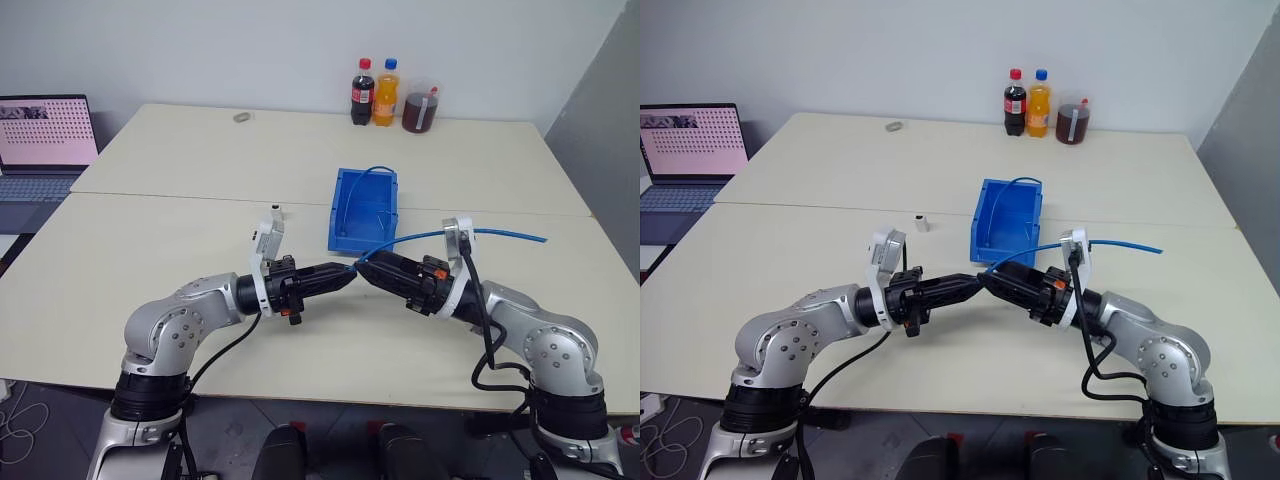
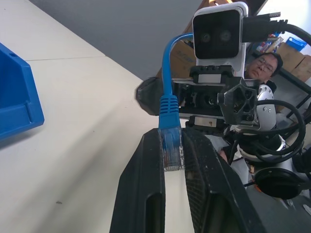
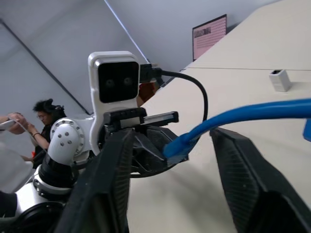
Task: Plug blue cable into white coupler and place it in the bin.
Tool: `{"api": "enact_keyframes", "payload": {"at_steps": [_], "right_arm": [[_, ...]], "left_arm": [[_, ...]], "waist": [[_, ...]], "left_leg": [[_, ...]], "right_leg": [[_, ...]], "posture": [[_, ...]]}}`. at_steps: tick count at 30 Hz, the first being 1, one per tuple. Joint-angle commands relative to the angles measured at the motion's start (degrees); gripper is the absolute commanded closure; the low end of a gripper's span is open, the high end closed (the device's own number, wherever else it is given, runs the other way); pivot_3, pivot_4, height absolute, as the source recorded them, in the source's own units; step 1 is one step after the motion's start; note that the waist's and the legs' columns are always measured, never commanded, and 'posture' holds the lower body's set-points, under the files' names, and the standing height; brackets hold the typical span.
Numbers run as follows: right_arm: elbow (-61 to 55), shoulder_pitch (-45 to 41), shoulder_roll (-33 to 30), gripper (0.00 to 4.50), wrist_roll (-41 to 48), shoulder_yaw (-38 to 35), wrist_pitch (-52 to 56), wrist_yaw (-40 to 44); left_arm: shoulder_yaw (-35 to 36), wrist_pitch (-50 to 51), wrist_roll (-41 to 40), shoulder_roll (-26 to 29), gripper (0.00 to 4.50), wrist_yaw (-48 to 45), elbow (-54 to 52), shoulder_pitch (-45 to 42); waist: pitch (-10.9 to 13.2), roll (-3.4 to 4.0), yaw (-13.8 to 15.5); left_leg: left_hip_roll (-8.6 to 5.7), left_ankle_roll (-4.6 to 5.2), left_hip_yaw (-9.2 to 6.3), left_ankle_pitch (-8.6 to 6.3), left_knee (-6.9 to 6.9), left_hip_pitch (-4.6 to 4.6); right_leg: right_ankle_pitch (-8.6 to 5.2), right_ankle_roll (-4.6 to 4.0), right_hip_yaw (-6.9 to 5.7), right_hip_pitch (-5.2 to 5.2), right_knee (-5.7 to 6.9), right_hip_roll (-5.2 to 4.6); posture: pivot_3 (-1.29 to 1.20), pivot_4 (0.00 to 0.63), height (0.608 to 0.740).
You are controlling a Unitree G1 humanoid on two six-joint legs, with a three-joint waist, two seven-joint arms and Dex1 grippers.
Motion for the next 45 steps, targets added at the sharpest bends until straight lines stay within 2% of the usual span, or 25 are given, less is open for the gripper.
{"api": "enact_keyframes", "payload": {"at_steps": [1, 7, 11, 17, 19, 25, 29, 31, 32, 36, 38, 42, 45], "right_arm": [[-0.74, -1.53, -0.94, 2.95, 1.06, 1.03, 0.16, 1.66], [-0.16, -2.22, -1.71, 4.44, 0.64, 2.53, -0.07, 2.34], [-0.14, -2.26, -2.13, 4.48, 0.83, 2.80, 0.04, 2.70], [0.35, -2.36, -2.72, 4.49, 0.48, 3.04, -0.11, 3.17], [0.57, -2.46, -2.94, 4.49, 0.48, 3.14, -0.29, 3.26], [1.27, -2.61, -3.15, 4.50, -0.40, 3.13, -0.98, 3.78], [1.50, -2.23, -3.09, 4.50, -1.28, 3.32, -1.67, 4.06], [1.72, -2.16, -2.99, 4.50, -1.99, 3.47, -2.02, 4.21], [1.71, -2.03, -2.94, 4.50, -2.45, 3.50, -2.26, 4.24], [2.32, -1.84, -2.99, 4.50, -4.41, 3.72, -3.57, 4.41], [2.90, -2.12, -2.74, 4.50, -5.28, 3.87, -4.10, 4.60], [4.24, -3.26, -2.29, 4.50, -6.60, 4.24, -5.04, 4.88], [5.10, -4.05, -2.06, 4.50, -7.58, 4.38, -5.74, 4.99]], "left_arm": [[0.98, -1.19, -0.98, 0.37, 4.23, -0.26, -2.08, 0.15], [0.85, -1.60, -0.85, 0.15, 4.23, -0.37, -1.76, 0.10], [0.60, -2.73, 0.25, 0.04, 4.23, -0.28, -1.33, 0.28], [-4.44, -8.98, 8.16, 3.48, 4.23, -3.83, -1.09, 2.24], [-5.44, -10.72, 9.72, 4.48, 3.53, -4.89, -0.94, 3.04], [-5.60, -13.82, 12.70, 8.85, 2.26, -7.89, -1.17, 7.10], [-3.14, -16.19, 15.01, 11.77, 1.41, -7.27, -0.42, 11.15], [-1.94, -19.11, 17.96, 12.68, 0.98, -5.66, 1.47, 12.41], [-1.53, -21.91, 20.61, 12.98, 0.91, -4.25, 2.70, 13.07], [0.12, -34.42, 32.22, 10.82, 0.00, 6.92, 9.65, 11.84], [1.23, -36.16, 34.80, 7.29, 0.00, 14.23, 12.64, 7.97], [1.14, -32.27, 38.97, 0.12, 0.00, 26.67, 20.28, -1.48], [0.40, -29.58, 41.34, -3.56, 0.00, 31.93, 26.21, -7.10]], "waist": [[0.00, 0.00, 0.00], [0.00, 0.00, 0.00], [0.00, 0.00, 0.00], [0.00, 0.00, -0.01], [0.00, 0.01, 0.01], [0.01, 0.01, -0.08], [0.02, 0.02, -0.09], [0.02, 0.02, -0.08], [0.02, 0.02, -0.08], [0.02, 0.01, 0.02], [0.02, 0.01, 0.22], [0.03, -0.14, 0.67], [0.01, -0.20, 0.41]], "left_leg": [[0.00, 0.00, 0.01, 0.00, 0.00, 0.00], [0.00, 0.00, 0.00, 0.00, 0.00, 0.00], [0.00, 0.00, 0.01, 0.00, -0.01, -0.01], [0.00, 0.00, 0.03, 0.00, -0.01, -0.01], [0.00, 0.00, 0.03, 0.00, -0.02, -0.01], [0.02, 0.00, 0.05, 0.00, -0.05, -0.02], [0.03, 0.00, 0.06, 0.00, -0.06, -0.02], [0.03, 0.00, 0.06, 0.00, -0.06, -0.02], [0.04, 0.00, 0.05, 0.00, -0.06, -0.02], [0.04, 0.00, 0.05, 0.00, -0.06, -0.02], [0.03, 0.00, 0.07, 0.00, -0.06, -0.02], [-0.04, 0.01, 0.02, 0.00, 0.00, -0.10], [-0.05, 0.01, 0.04, 0.00, 0.03, -0.11]], "right_leg": [[0.00, 0.00, 0.01, 0.00, 0.00, 0.00], [0.00, 0.00, 0.00, 0.00, -0.01, -0.01], [0.00, 0.00, 0.00, -0.01, -0.01, 0.00], [0.00, -0.01, 0.02, -0.03, -0.02, 0.00], [0.00, -0.01, 0.03, -0.04, -0.02, 0.00], [-0.01, -0.02, 0.04, -0.07, -0.04, -0.01], [-0.04, -0.05, 0.04, -0.08, -0.04, -0.02], [-0.04, -0.06, 0.03, -0.08, -0.04, -0.02], [-0.04, -0.06, 0.02, -0.09, -0.04, -0.02], [-0.05, -0.06, 0.01, -0.09, -0.04, -0.03], [-0.04, -0.06, 0.03, -0.09, -0.05, -0.05], [0.00, -0.03, -0.05, -0.06, -0.03, -0.10], [0.03, 0.02, -0.02, -0.05, -0.05, -0.07]], "posture": [[0.00, 0.150, 0.740], [0.00, 0.150, 0.740], [0.00, 0.150, 0.740], [0.00, 0.150, 0.740], [0.00, 0.150, 0.740], [0.00, 0.150, 0.740], [0.00, 0.150, 0.740], [0.00, 0.150, 0.740], [0.00, 0.150, 0.740], [0.00, 0.150, 0.740], [0.00, 0.150, 0.740], [0.00, 0.150, 0.740], [0.00, 0.150, 0.740]]}}
